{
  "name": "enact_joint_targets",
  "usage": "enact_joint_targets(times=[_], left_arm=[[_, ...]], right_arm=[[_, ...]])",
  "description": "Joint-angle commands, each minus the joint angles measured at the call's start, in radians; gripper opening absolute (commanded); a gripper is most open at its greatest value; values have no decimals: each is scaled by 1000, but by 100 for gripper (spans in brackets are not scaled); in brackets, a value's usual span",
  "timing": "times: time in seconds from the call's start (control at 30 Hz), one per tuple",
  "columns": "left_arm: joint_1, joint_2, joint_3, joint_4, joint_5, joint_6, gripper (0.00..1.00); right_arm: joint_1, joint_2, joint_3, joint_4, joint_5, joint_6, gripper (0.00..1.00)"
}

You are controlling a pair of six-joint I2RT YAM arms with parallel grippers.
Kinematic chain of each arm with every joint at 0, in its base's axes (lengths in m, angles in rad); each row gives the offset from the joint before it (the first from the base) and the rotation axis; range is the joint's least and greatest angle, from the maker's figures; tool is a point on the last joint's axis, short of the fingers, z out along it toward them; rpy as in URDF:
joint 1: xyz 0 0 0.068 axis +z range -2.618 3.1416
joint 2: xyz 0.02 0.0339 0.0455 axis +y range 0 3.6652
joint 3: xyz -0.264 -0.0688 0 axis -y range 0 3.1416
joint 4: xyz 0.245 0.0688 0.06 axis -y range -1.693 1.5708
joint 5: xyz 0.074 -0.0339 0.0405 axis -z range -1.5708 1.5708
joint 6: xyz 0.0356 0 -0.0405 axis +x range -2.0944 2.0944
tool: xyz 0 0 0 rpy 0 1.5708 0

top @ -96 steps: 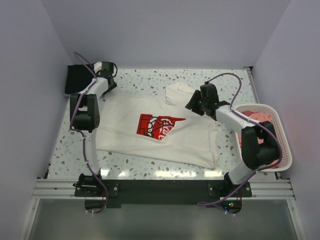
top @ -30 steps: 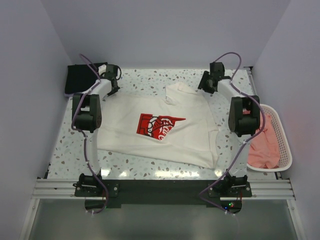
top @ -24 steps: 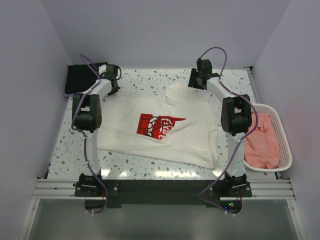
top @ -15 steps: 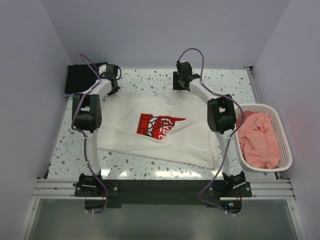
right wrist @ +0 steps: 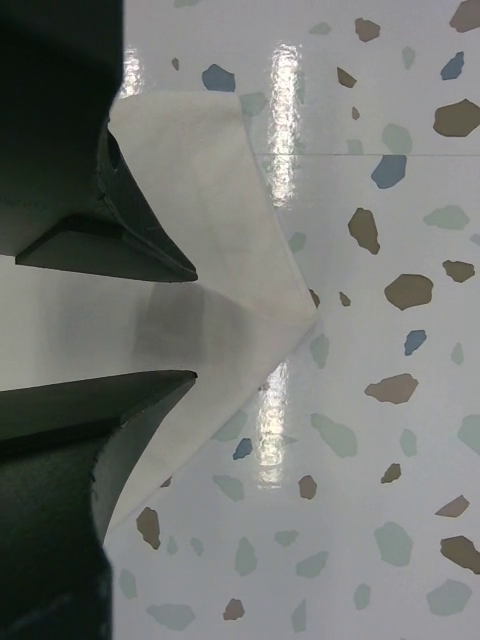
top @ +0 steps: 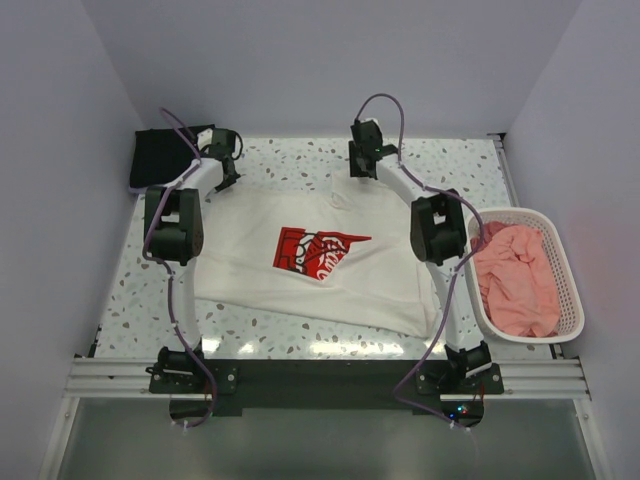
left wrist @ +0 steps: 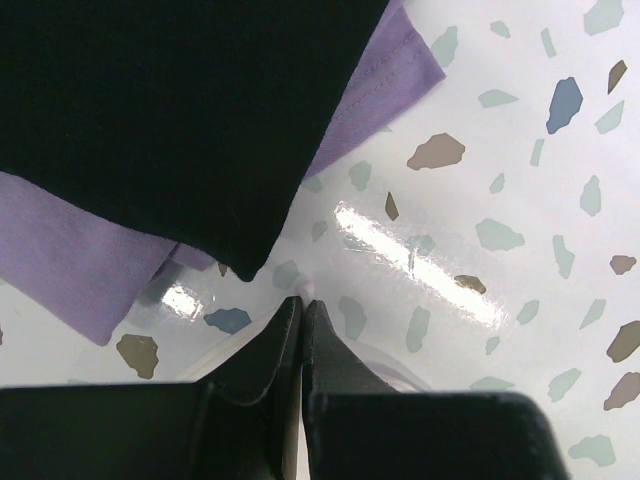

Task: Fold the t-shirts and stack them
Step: Fold the tshirt

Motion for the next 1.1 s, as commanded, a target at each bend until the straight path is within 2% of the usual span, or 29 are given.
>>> enact_joint_targets(times=[0.0,0.27,0.37,0.6,0.7,0.83,0.93,1.07], left_arm=[[-4,-44,-3,39,7,14,0],[-4,-41,-2,37,8,14,0],[-4,-43,-2,40,10,11,0],[-4,-43,0,42,10,8,0],[-3,-43,-2,42,8,7,0],[-3,-52,-11,51,10,2,0],[-3,-58,-17,65,11,2,0],[-3,-55,-16,65,17,1,0]], right_arm=[[23,7,36,0,45,-39,44],[29,12,16,3,60,-37,43],[29,24,36,-17,87,-35,38],[24,18,68,-42,198,-29,7],[18,4,73,-54,227,-28,0],[0,-48,21,-26,215,-13,0],[-12,-94,-8,-1,120,-6,1],[-5,-120,-50,36,45,6,22]])
